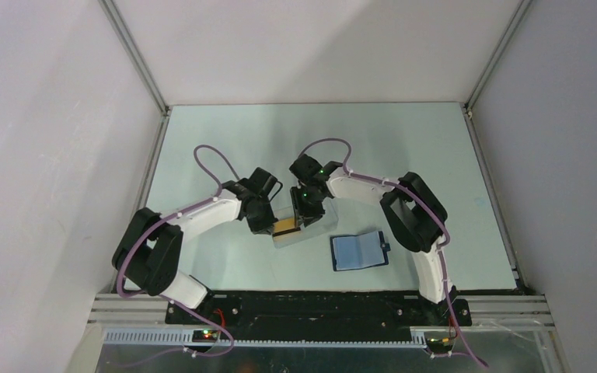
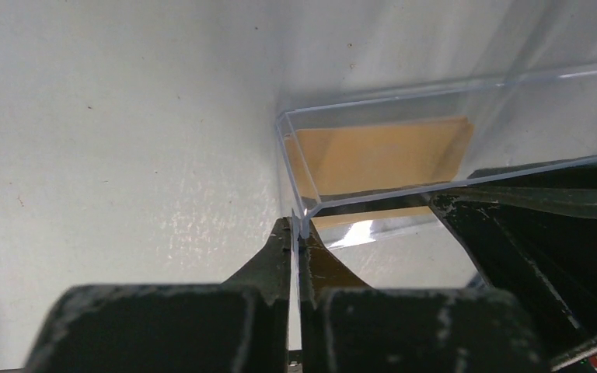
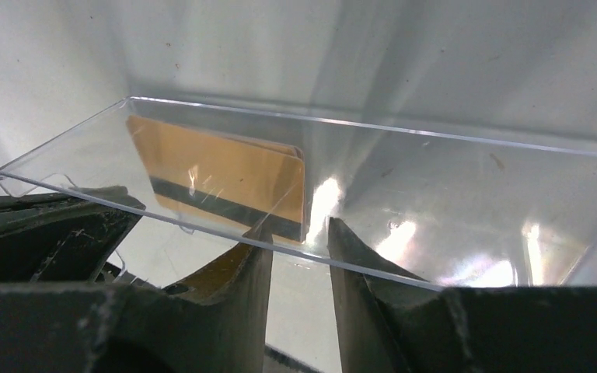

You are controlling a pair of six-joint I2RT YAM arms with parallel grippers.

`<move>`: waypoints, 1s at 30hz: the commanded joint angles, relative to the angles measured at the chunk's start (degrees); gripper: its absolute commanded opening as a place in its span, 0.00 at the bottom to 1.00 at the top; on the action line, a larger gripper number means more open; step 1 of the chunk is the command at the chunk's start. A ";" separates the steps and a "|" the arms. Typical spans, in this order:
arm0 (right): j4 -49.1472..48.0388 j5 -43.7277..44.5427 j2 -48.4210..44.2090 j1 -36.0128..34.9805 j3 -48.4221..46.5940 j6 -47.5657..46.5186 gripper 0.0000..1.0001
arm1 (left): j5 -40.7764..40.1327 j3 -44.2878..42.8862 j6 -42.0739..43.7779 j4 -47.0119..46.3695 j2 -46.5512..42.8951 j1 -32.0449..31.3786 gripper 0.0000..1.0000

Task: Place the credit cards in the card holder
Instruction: Pick up the credit card from the storage box.

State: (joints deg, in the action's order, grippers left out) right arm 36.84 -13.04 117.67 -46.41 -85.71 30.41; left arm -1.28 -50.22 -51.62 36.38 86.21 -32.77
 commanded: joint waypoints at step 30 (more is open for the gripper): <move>-6.91 -0.52 -7.28 -2.87 0.72 4.46 0.00 | -0.19 0.20 -1.12 -1.37 -0.83 -1.00 0.00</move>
State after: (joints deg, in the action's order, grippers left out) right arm 32.51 -12.38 114.48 -47.48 -83.37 33.98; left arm -2.20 -50.24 -51.59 37.39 86.13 -32.99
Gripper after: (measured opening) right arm 0.009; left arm 0.010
